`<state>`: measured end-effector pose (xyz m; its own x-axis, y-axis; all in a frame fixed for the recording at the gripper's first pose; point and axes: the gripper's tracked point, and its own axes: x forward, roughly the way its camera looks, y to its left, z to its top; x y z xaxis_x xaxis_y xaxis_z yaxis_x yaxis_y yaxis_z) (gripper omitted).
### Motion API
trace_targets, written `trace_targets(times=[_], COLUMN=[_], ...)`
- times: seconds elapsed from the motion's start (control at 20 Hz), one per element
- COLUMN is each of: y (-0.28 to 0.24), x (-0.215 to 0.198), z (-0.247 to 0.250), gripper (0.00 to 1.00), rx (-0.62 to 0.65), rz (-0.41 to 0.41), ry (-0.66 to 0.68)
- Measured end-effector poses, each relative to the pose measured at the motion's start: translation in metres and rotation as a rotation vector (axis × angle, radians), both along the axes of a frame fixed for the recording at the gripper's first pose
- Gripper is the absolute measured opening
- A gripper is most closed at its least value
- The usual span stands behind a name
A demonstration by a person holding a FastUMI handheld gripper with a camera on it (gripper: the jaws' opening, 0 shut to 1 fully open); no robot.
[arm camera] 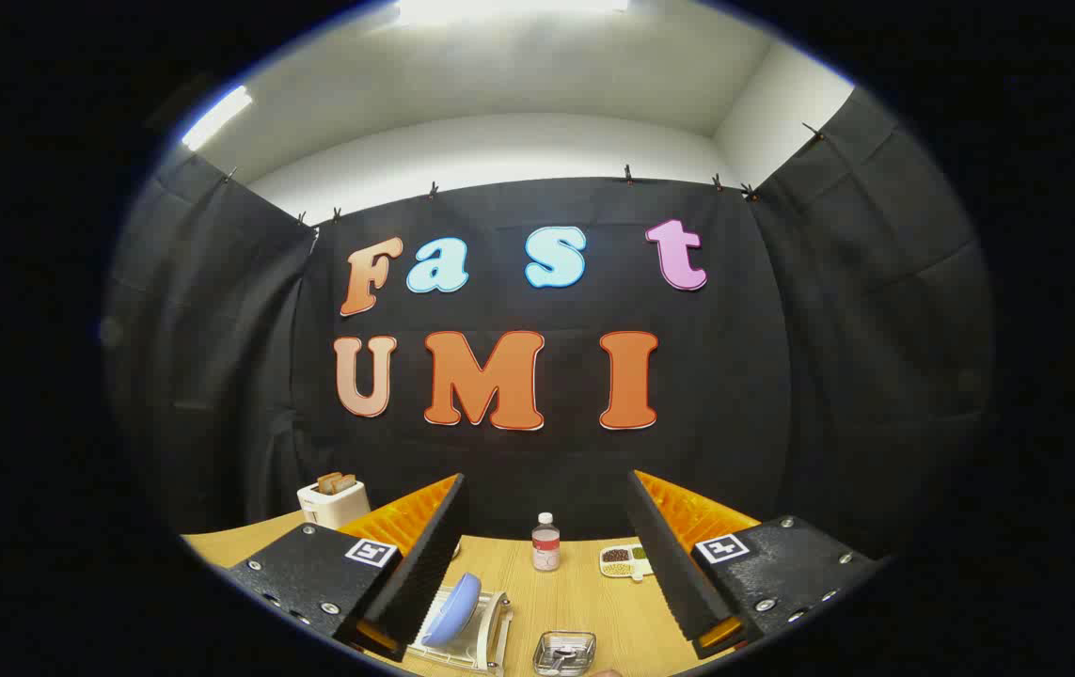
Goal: Take the plate from the dish rack, then take the spoon from the basket and place it into the plate.
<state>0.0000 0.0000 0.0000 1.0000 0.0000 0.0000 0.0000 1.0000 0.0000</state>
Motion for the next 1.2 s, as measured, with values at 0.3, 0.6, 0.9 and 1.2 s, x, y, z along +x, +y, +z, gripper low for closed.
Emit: trace_targets(times=[0.3, 0.6, 0.9, 1.2], y=[0.001, 0.007, 0.017, 0.042], x=[0.013, 0.025, 0.036, 0.043], z=[-0.024, -0.034, -0.053, -0.095], gripper=[0.99, 0.99, 0.99, 1.00], rx=[-0.048, 0.024, 0.012, -0.008], rz=[-0.007, 0.014, 0.020, 0.085], ry=[0.097, 0.143, 0.219, 0.422])
